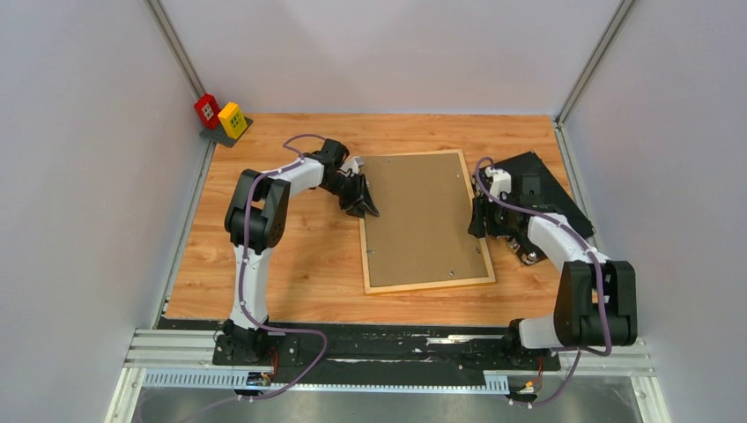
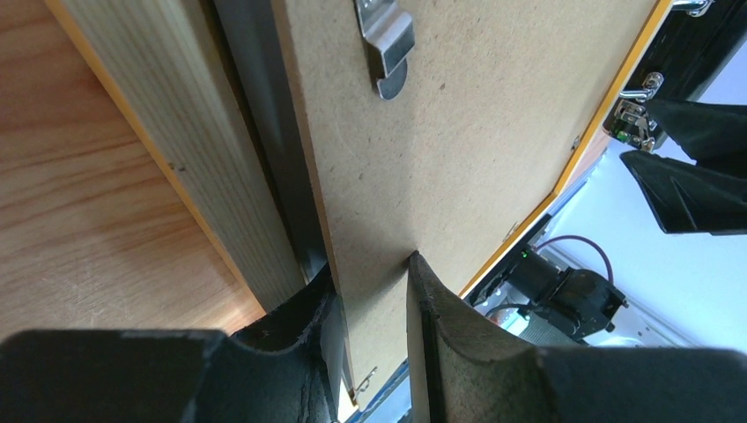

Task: Put the photo into the frame

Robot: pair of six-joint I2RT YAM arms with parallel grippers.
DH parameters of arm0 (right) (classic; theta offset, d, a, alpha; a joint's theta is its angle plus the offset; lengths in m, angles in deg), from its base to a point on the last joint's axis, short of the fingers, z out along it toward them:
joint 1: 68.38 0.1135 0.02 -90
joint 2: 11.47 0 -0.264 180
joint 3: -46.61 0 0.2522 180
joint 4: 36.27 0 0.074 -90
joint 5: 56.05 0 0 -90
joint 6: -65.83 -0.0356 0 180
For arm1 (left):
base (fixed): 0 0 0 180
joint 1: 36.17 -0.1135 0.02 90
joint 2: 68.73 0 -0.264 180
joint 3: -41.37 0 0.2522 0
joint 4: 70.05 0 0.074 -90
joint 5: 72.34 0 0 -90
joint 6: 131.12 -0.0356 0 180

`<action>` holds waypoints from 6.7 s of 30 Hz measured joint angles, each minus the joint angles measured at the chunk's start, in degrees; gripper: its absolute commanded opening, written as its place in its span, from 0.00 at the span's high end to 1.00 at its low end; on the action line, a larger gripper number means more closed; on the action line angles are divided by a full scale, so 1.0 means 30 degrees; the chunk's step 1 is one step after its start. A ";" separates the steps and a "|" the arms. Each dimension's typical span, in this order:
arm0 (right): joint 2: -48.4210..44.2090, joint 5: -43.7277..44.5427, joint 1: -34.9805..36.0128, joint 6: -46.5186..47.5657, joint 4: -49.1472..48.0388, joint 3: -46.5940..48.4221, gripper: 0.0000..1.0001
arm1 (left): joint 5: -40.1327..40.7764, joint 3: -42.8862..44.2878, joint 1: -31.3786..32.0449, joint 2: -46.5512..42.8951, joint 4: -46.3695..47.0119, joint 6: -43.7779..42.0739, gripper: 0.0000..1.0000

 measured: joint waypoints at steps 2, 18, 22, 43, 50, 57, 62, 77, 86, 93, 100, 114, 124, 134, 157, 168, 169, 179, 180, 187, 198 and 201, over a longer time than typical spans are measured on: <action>0.0648 0.0408 0.0197 0.0066 -0.0044 0.0080 0.44 | 0.0058 0.0117 0.0022 0.0073 -0.0153 -0.0102 1.00; 0.3045 0.0641 0.0350 0.0306 -0.0211 0.0678 0.44 | 0.0270 0.0248 0.0073 0.0189 -0.0321 -0.0291 0.84; 0.3104 0.0539 0.0401 0.0306 -0.0219 0.0678 0.44 | 0.0328 0.0248 0.0080 0.0189 -0.0328 -0.0357 0.72; 0.3104 0.0488 0.0423 0.0299 -0.0226 0.0678 0.44 | 0.1778 0.0335 0.1115 -0.1122 -0.0080 -0.1333 0.00; 0.3104 0.0415 0.0437 0.0299 -0.0226 0.0678 0.44 | 0.2441 0.0240 0.1209 -0.1370 -0.0087 -0.1566 0.00; 0.3147 0.0408 0.0437 0.0299 -0.0233 0.0678 0.44 | 0.3147 -0.0211 0.1202 -0.1865 -0.0044 -0.1843 0.00; 0.3191 0.0408 0.0437 0.0299 -0.0233 0.0678 0.44 | 0.3592 -0.0634 0.1202 -0.2295 -0.0036 -0.2004 0.00; 0.3235 0.0401 0.0437 0.0299 -0.0233 0.0678 0.44 | 0.4080 -0.1107 0.1188 -0.2980 -0.0080 -0.2127 0.00; 0.3235 0.0393 0.0437 0.0299 -0.0233 0.0678 0.44 | 0.4736 -0.1574 0.1180 -0.3934 -0.0146 -0.2310 0.00; 0.3235 0.0386 0.0437 0.0299 -0.0233 0.0678 0.44 | 0.5151 -0.1668 0.1166 -0.4896 -0.0095 -0.2623 0.00; 0.3228 0.0073 0.0437 0.0291 -0.0233 0.0678 0.44 | 0.5931 -0.1661 0.1166 -0.5085 -0.0087 -0.3155 0.00; 0.2943 -0.0066 0.0437 0.0240 -0.0182 0.0823 0.48 | 0.8597 0.0532 0.1166 -0.4860 -0.0736 -0.5260 0.00; 0.2943 0.0000 0.0546 0.0160 -0.0189 0.1078 0.48 | 1.1613 0.2382 0.1129 -0.2229 -0.0976 -0.7380 0.00; 0.2987 0.0000 0.0561 0.0153 -0.0189 0.1078 0.48 | 1.3114 0.5034 0.0831 0.1056 -0.0998 -0.8072 0.03; 0.3730 -0.0466 0.0561 0.0095 -0.0138 0.1078 0.48 | 1.2065 0.5960 0.0452 0.1515 -0.1078 -0.7278 0.00; 0.3847 -0.1239 0.0707 0.0015 0.0066 0.1107 0.48 | 1.0994 0.3781 0.0335 -0.2200 -0.1333 -0.7810 0.00; 0.3847 -0.1348 0.0787 0.0015 0.0131 0.1107 0.48 | 1.0943 0.3330 0.0313 -0.2572 -0.1326 -0.7978 0.00; 0.3840 -0.2120 0.2346 -0.0204 0.0831 0.1144 0.48 | 1.0120 -0.1741 0.0095 -0.5187 -0.2339 -1.0484 0.00; 0.3847 -0.2120 0.2601 -0.0219 0.0911 0.1195 0.48 | 1.0091 -0.2208 0.0095 -0.5399 -0.2368 -1.0783 0.00; 0.3876 -0.2098 0.3730 -0.0284 0.1224 0.1435 0.48 | 1.0367 -0.4335 0.0087 -0.7257 -0.3169 -1.2524 0.00; 0.3869 -0.2084 0.3796 -0.0277 0.1202 0.1464 0.48 | 1.1992 -0.6309 0.0066 -0.8357 -0.3002 -1.3828 0.00; 0.3854 -0.2033 0.3789 -0.0277 0.1202 0.1464 0.48 | 1.2007 -0.6331 0.0066 -0.8160 -0.2885 -1.3821 0.00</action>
